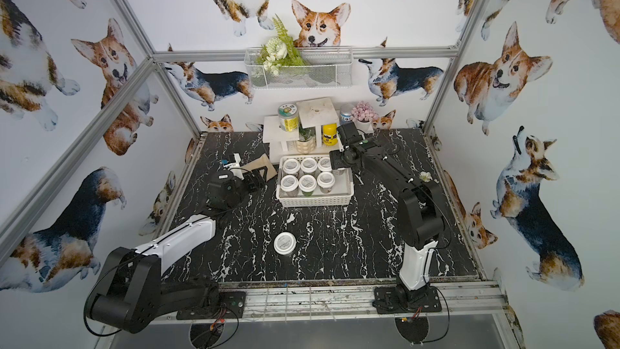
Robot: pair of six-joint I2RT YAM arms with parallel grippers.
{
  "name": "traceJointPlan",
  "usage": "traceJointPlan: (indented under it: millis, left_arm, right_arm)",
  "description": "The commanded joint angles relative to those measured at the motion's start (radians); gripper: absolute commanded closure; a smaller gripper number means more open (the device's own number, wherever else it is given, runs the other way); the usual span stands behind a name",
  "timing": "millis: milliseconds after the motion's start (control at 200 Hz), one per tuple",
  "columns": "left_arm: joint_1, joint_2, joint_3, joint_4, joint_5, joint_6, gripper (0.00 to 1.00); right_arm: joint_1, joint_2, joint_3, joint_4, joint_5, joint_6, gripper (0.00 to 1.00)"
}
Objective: Put the yogurt in the basket
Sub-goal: Place the yogurt in the basket.
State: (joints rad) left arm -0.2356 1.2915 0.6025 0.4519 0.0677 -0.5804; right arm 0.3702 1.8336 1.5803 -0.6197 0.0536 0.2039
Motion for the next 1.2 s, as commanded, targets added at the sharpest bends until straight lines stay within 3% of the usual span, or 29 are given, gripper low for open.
traceJointPlan:
  millis: [0, 1196]
  left_arm:
    - [0.001, 0.000, 0.009, 0.022, 0.008, 0.008, 0.19]
    - [0.001, 0.001, 0.009, 0.023, 0.009, 0.008, 0.19]
  right_arm:
    - [-0.002, -0.003, -0.011, 0.034, 0.023, -0.008, 0.27]
    - [0.007, 0.064, -0.065, 0.101, 0.009, 0.008, 0.24]
